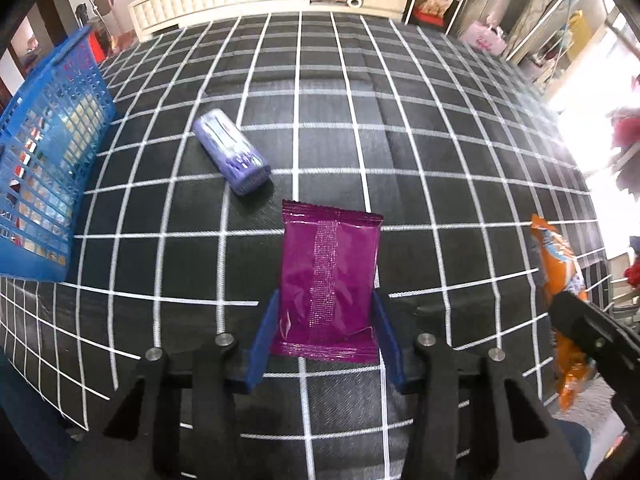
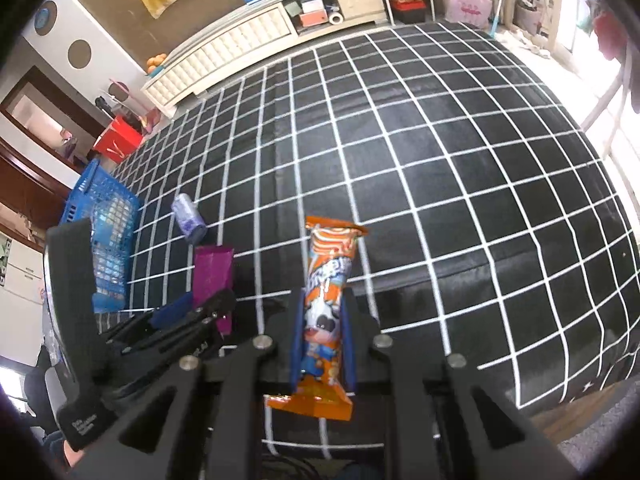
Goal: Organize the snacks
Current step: 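Carry the purple wrapper and orange stick snack over the basket with both grippers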
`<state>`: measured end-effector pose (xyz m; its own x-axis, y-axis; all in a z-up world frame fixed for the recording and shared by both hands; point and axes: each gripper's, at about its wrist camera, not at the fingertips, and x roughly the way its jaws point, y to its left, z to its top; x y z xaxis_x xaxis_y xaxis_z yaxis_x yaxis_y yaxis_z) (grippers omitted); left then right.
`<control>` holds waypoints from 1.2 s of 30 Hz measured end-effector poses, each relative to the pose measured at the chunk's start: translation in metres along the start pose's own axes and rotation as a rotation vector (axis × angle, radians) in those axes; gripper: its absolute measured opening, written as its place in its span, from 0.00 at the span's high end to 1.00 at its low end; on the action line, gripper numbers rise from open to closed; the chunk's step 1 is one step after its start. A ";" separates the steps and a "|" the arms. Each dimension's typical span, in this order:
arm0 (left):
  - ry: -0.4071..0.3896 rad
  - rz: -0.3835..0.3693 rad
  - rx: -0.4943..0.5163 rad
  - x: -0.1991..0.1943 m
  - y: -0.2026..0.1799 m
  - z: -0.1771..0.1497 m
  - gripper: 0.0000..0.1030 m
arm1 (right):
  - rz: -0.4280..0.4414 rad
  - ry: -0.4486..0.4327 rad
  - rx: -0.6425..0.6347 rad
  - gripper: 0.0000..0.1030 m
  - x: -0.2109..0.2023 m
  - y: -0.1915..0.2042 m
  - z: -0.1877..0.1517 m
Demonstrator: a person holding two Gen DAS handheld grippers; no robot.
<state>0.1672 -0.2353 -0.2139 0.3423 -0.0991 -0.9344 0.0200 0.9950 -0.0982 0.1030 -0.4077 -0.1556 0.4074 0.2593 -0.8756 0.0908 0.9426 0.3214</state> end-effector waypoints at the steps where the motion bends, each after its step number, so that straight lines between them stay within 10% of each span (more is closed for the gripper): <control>1: -0.016 -0.010 -0.004 -0.008 0.006 0.001 0.57 | -0.002 -0.005 -0.005 0.80 -0.002 0.005 0.000; 18: -0.183 -0.135 -0.055 -0.155 0.130 0.017 0.57 | 0.102 -0.093 -0.147 0.80 -0.041 0.138 -0.003; 36: -0.181 -0.035 0.002 -0.185 0.265 0.020 0.57 | 0.227 0.000 -0.304 0.80 0.016 0.277 0.003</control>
<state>0.1278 0.0474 -0.0599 0.5052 -0.1297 -0.8532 0.0363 0.9910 -0.1291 0.1374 -0.1436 -0.0793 0.3864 0.4686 -0.7944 -0.2757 0.8806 0.3854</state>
